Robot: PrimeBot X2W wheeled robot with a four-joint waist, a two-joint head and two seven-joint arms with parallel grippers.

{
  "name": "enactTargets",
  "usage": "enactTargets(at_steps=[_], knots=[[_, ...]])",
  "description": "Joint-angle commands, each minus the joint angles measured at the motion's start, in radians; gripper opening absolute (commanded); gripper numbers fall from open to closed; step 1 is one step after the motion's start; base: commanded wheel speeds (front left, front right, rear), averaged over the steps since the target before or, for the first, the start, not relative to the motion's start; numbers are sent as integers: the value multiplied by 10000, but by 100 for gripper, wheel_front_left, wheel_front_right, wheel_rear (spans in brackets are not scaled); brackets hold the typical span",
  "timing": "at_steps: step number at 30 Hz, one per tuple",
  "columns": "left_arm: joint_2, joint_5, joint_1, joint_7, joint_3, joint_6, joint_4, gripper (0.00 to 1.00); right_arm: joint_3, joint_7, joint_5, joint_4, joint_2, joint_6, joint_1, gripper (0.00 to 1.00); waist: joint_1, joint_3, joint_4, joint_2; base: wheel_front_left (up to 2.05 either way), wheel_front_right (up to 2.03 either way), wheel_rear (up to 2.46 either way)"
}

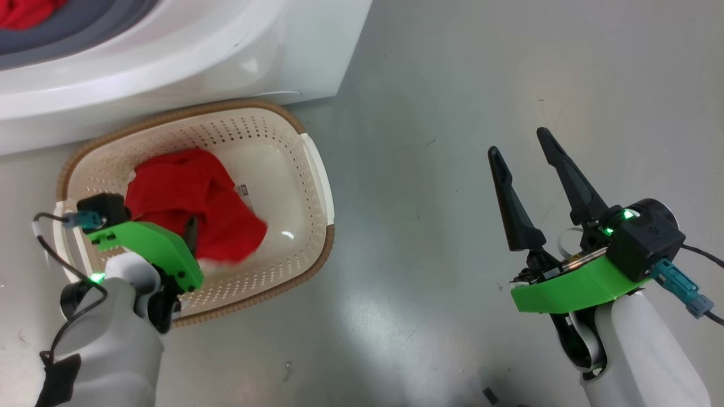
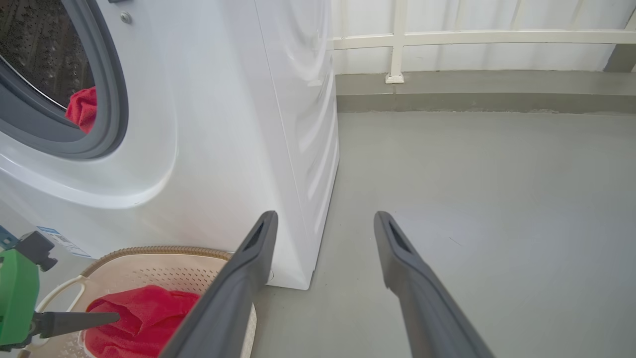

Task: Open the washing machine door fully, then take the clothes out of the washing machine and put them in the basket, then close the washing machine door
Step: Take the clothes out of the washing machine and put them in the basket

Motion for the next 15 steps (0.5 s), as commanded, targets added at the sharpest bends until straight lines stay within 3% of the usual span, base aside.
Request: enactTargets(at_steps=[1, 15], knots=[[395, 15, 54, -130, 60, -70, -69, 100, 200, -63, 154, -192, 9, 63, 43, 100, 0, -37, 18, -1, 0, 0, 0], [144, 350, 302, -2157, -639, -126, -366, 100, 60, -63, 102, 24, 9, 63, 189, 100, 0, -815, 318, -1, 0, 0, 0]])
